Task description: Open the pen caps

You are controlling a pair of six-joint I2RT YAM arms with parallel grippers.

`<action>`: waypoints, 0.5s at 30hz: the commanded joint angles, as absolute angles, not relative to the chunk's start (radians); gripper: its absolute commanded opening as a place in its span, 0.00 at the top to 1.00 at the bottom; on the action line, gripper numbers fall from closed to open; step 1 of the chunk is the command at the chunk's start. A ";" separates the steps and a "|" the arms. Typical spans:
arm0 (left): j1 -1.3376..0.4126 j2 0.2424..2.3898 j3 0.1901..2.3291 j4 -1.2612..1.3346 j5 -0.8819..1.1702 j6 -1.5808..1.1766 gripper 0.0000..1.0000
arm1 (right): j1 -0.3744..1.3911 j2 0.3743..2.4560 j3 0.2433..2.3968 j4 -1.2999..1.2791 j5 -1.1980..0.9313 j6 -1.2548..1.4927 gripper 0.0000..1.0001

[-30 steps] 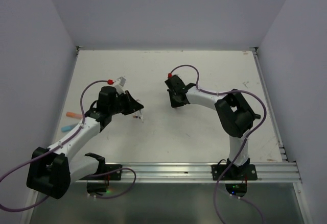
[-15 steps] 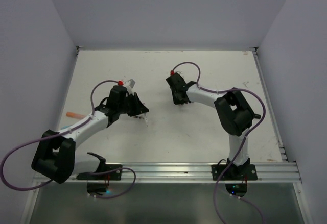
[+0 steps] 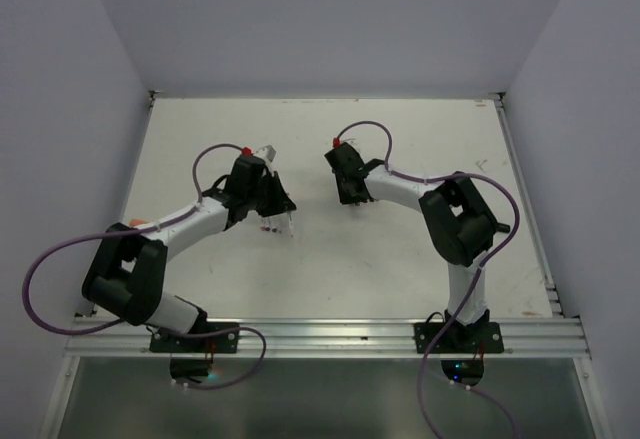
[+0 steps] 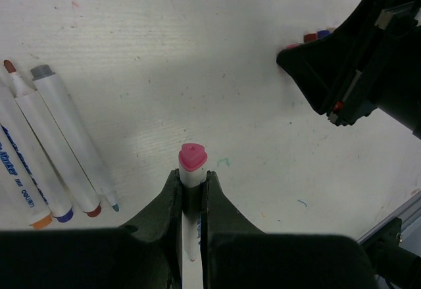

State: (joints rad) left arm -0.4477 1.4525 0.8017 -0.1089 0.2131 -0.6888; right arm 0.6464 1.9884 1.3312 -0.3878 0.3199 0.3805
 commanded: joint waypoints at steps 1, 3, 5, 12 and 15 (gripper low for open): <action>-0.454 1.489 0.842 -0.143 0.175 -0.647 1.00 | 0.637 1.994 1.336 -0.405 0.305 0.379 0.80; -0.454 1.505 0.842 -0.146 0.158 -0.640 1.00 | 0.637 1.994 1.338 -0.408 0.302 0.379 0.76; -0.454 1.512 0.842 -0.153 0.141 -0.634 1.00 | 0.637 1.993 1.335 -0.405 0.295 0.379 0.69; -0.454 1.549 0.871 -0.182 0.106 -0.609 1.00 | 0.637 1.971 1.328 -0.396 0.287 0.379 0.65; -0.454 1.563 0.890 -0.198 0.081 -0.598 1.00 | 0.637 1.924 1.305 -0.365 0.272 0.379 0.65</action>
